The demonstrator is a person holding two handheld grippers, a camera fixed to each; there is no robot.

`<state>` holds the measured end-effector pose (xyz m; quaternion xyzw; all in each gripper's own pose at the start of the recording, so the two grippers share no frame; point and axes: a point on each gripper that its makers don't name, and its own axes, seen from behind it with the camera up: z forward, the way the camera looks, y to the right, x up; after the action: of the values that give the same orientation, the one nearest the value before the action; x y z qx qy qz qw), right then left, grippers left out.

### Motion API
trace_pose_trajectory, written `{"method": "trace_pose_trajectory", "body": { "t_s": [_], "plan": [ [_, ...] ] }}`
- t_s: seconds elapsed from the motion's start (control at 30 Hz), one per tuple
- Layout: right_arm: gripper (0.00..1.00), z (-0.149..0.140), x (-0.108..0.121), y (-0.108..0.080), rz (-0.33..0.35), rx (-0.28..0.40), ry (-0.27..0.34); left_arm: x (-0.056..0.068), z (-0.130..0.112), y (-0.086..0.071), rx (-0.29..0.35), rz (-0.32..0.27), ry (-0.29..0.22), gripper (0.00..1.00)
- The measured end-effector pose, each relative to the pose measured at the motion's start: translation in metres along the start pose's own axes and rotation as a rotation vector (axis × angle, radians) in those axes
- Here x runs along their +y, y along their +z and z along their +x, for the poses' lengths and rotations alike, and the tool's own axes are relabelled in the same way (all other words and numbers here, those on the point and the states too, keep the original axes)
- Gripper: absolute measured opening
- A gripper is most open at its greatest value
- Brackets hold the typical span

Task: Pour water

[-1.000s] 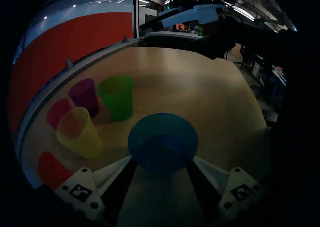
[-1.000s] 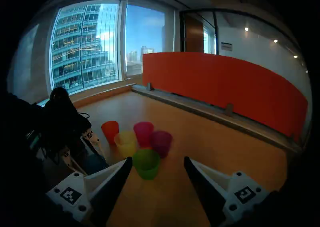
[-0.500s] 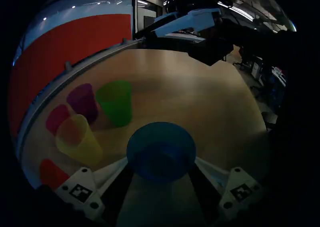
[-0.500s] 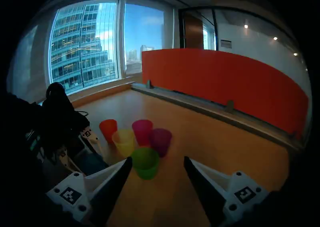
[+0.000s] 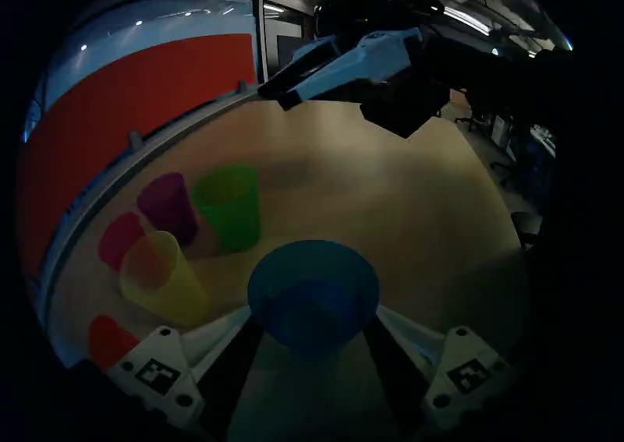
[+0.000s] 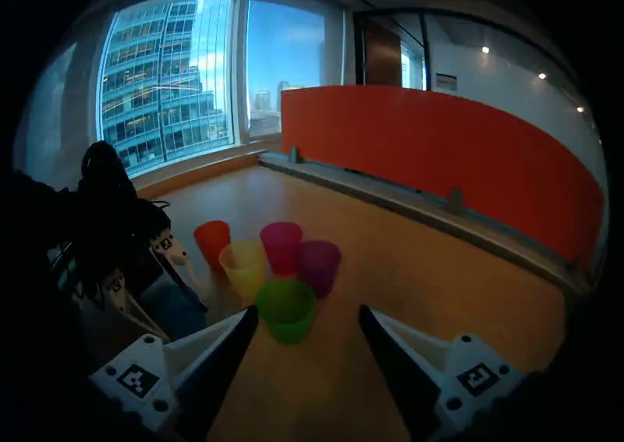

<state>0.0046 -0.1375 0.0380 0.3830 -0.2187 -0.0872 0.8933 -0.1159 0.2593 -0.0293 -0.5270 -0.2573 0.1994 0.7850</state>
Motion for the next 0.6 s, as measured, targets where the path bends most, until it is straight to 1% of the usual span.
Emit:
{"method": "trace_pose_trajectory", "body": {
  "t_s": [0.17, 0.47, 0.6],
  "plan": [
    [1.0, -0.01, -0.005, 0.01, 0.01, -0.024, -0.007, -0.003, 0.007, -0.007, 0.026, 0.008, -0.019, 0.81],
    [1.0, -0.027, -0.016, 0.03, 0.035, -0.073, -0.021, -0.014, 0.017, -0.021, 0.07, 0.041, -0.047, 0.81],
    [1.0, -0.034, -0.019, 0.039, 0.042, -0.095, -0.029, -0.02, 0.022, -0.029, 0.09, 0.061, -0.058, 0.81]
  ]
}}
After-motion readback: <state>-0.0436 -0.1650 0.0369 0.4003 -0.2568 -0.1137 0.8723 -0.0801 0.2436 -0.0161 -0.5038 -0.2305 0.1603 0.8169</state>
